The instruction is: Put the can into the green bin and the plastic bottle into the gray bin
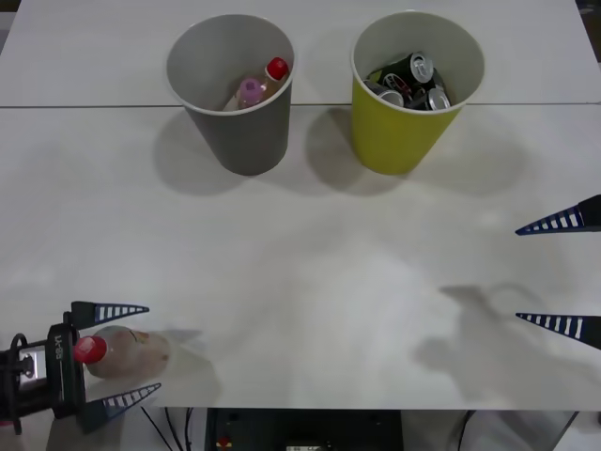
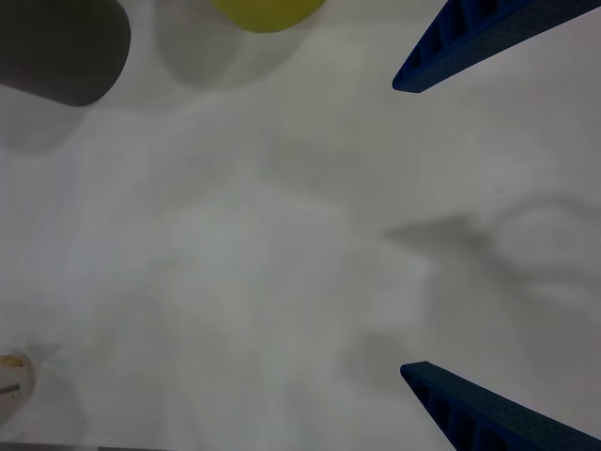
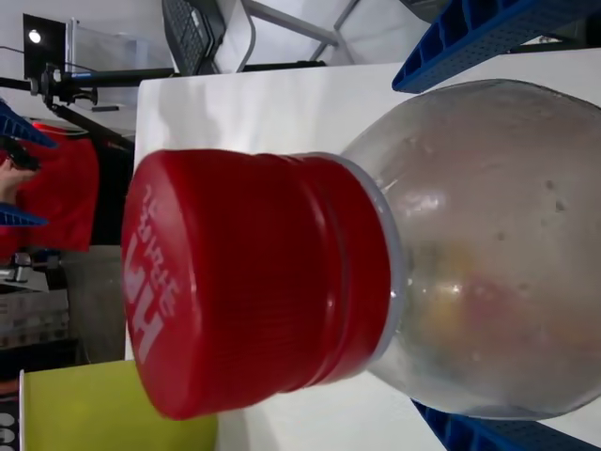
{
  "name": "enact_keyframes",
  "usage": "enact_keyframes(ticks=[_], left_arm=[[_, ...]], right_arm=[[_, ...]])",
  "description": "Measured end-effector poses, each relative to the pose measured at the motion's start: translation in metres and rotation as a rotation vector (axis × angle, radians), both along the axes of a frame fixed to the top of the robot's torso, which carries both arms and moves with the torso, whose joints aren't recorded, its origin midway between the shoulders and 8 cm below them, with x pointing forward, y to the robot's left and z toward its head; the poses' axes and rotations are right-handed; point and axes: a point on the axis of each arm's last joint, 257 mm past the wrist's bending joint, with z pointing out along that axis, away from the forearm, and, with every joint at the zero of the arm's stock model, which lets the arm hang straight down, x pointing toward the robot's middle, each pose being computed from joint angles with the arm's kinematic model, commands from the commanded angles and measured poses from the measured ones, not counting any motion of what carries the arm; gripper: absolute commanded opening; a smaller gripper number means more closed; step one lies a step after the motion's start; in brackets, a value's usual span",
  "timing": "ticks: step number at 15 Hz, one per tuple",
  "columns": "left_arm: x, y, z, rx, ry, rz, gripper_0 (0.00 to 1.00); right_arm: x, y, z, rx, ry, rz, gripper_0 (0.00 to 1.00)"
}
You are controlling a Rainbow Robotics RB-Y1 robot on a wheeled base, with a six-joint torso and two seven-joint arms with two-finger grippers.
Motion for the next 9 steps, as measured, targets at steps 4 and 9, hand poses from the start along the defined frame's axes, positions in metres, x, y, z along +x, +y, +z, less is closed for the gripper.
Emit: enact_keyframes(ticks=[4,9], left_arm=[[0.0018,-0.0004,0.001,0.0,-0.002,-0.001,0.01],[0.0034,-0.0004,0.0017,-0.008,0.015,0.002,0.0]], right_arm=[[0.0,0.0,0.0,0.0,0.0,0.0,1.0],[0.0,0.0,0.0,0.0,0.0,0.0,1.0]])
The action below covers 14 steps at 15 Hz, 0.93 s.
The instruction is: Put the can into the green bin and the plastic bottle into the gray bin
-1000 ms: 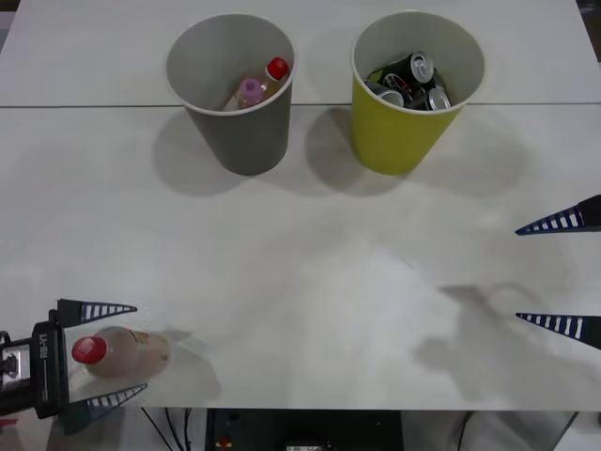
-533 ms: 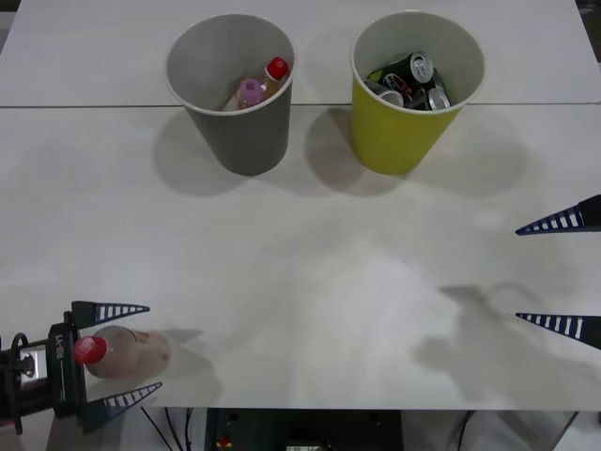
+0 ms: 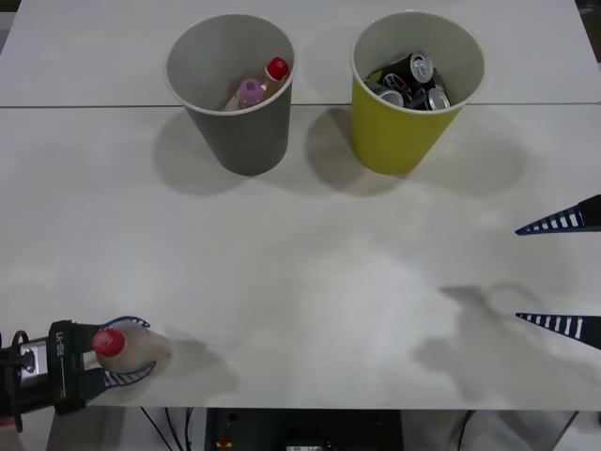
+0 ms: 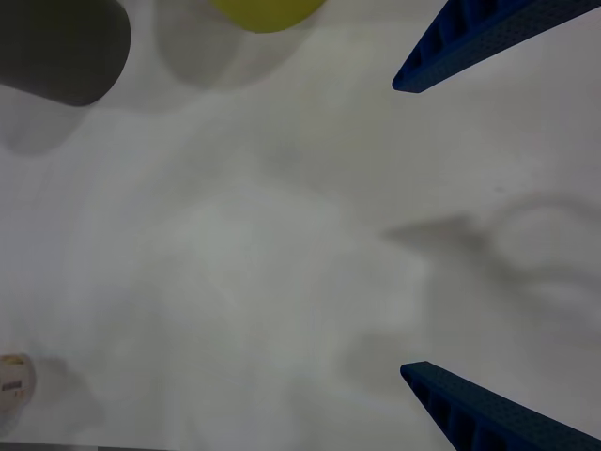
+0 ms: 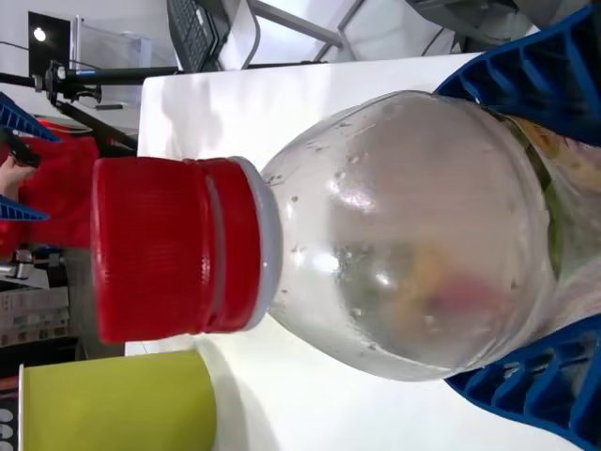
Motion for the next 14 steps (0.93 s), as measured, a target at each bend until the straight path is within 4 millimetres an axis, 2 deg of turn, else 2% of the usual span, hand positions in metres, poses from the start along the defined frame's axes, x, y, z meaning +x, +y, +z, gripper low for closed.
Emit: enact_keyframes(ticks=[5,7,12,14], left_arm=[[0.005,0.0,0.004,-0.006,0.009,0.0,0.0],[0.01,0.006,0.009,0.014,0.023,-0.008,0.0],[0.031,0.028,0.04,0.063,0.169,0.005,0.0],[0.041,0.035,0.058,0.106,0.241,0.018,0.0]], right_arm=[[0.0,0.0,0.0,0.0,0.0,0.0,1.0],[0.0,0.0,0.0,0.0,0.0,0.0,1.0],[0.0,0.0,0.0,0.0,0.0,0.0,1.0],[0.0,0.0,0.0,0.0,0.0,0.0,1.0]])
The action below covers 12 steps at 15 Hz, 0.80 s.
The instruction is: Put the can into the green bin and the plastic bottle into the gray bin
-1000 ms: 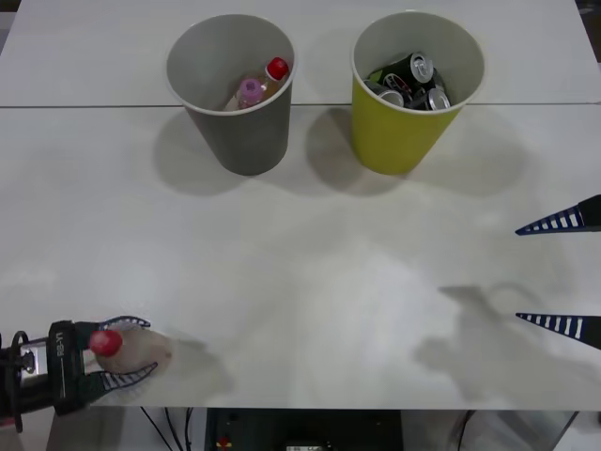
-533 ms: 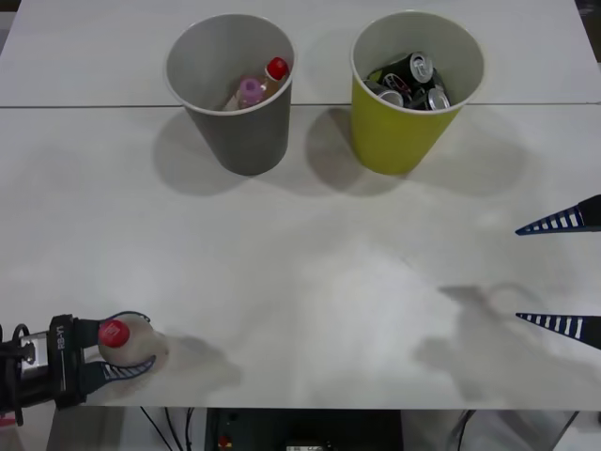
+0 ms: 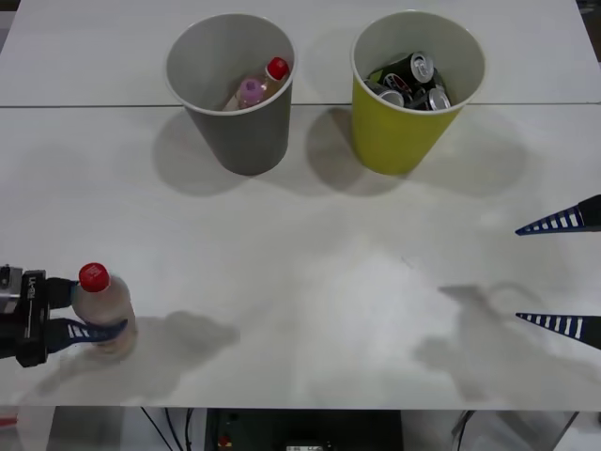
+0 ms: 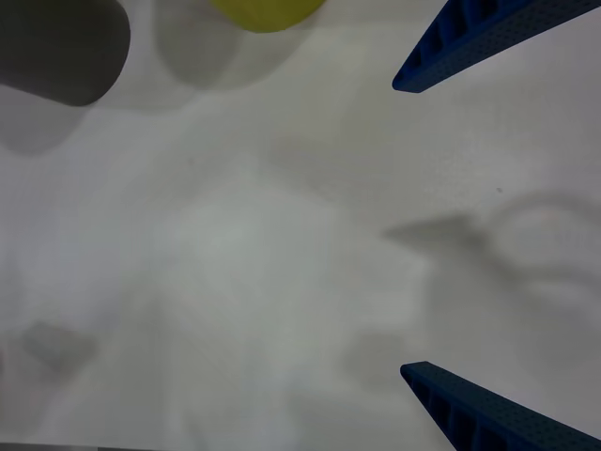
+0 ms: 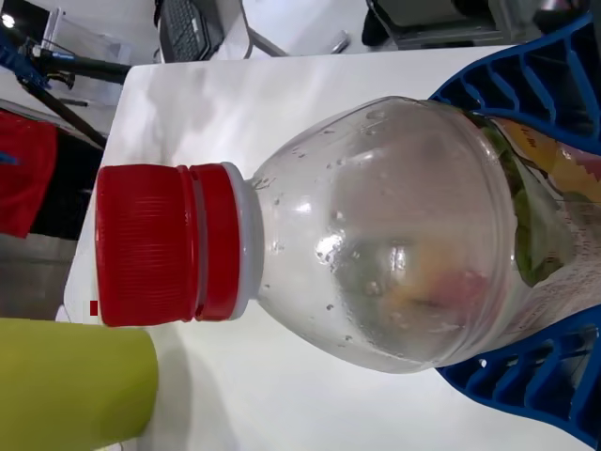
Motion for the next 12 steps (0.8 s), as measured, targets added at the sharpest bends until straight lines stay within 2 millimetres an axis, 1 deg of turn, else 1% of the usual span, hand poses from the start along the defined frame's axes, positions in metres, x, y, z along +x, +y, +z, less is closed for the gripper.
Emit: enact_keyframes(ticks=[2,7,10,12], left_arm=[[0.013,0.004,0.023,0.034,0.069,0.004,0.0],[0.059,0.004,0.078,0.126,0.204,0.033,0.0],[0.094,0.003,0.116,0.157,0.233,0.114,0.0],[0.106,-0.003,0.133,0.204,0.229,0.151,0.0]], right_arm=[[0.0,0.0,0.0,0.0,0.0,0.0,1.0],[0.0,0.0,0.0,0.0,0.0,0.0,1.0],[0.0,0.0,0.0,0.0,0.0,0.0,1.0],[0.0,0.0,0.0,0.0,0.0,0.0,1.0]])
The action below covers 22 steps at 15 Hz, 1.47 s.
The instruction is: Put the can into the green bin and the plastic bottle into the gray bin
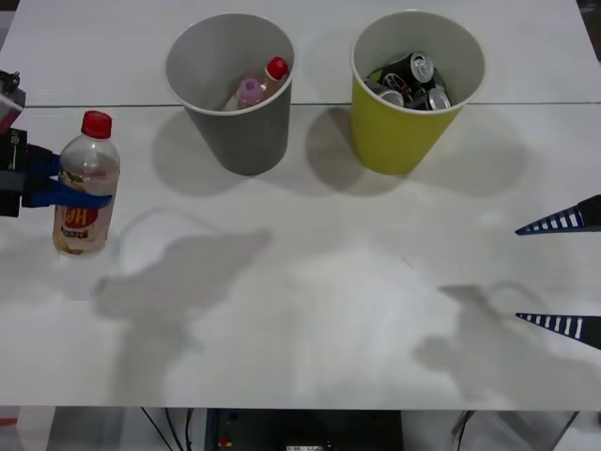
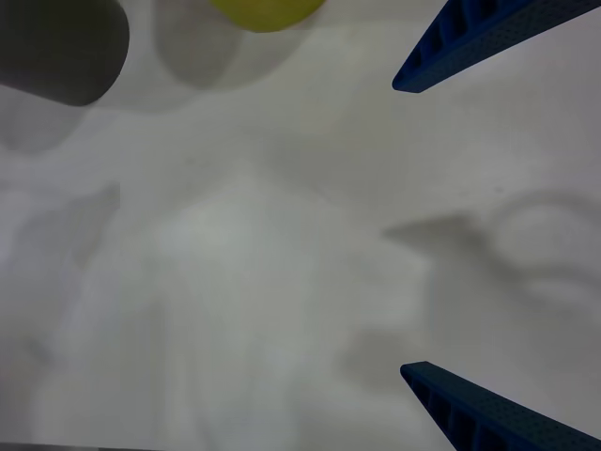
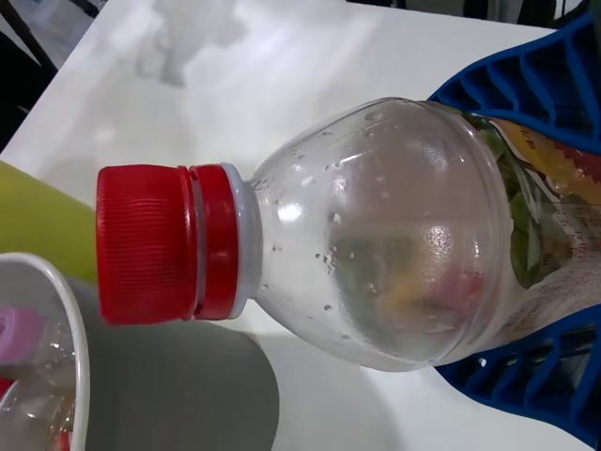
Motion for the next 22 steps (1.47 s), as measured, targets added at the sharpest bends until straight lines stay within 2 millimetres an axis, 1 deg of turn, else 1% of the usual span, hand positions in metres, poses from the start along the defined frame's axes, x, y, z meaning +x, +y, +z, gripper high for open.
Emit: enact_keyframes(ticks=[2,4,6,8,10,14,16,19,22], left_arm=[[0.008,-0.011,0.02,0.055,-0.014,0.028,0.01],[0.023,-0.021,0.052,0.083,-0.041,0.074,0.0],[0.036,-0.027,0.083,0.093,-0.067,0.126,0.01],[0.043,-0.035,0.108,0.095,-0.089,0.164,0.01],[0.048,-0.05,0.125,0.1,-0.092,0.176,0.01],[0.07,-0.081,0.161,0.185,-0.153,0.169,0.01],[0.084,-0.092,0.172,0.177,-0.134,0.174,0.01],[0.108,-0.118,0.191,0.204,-0.138,0.184,0.01],[0.127,-0.147,0.198,0.245,-0.144,0.199,0.01]], right_arm=[[0.0,0.0,0.0,0.0,0.0,0.0,1.0],[0.0,0.0,0.0,0.0,0.0,0.0,1.0],[0.0,0.0,0.0,0.0,0.0,0.0,1.0],[0.0,0.0,0.0,0.0,0.0,0.0,1.0],[0.0,0.0,0.0,0.0,0.0,0.0,1.0],[0.0,0.0,0.0,0.0,0.0,0.0,1.0],[0.0,0.0,0.0,0.0,0.0,0.0,1.0],[0.0,0.0,0.0,0.0,0.0,0.0,1.0],[0.0,0.0,0.0,0.0,0.0,0.0,1.0]])
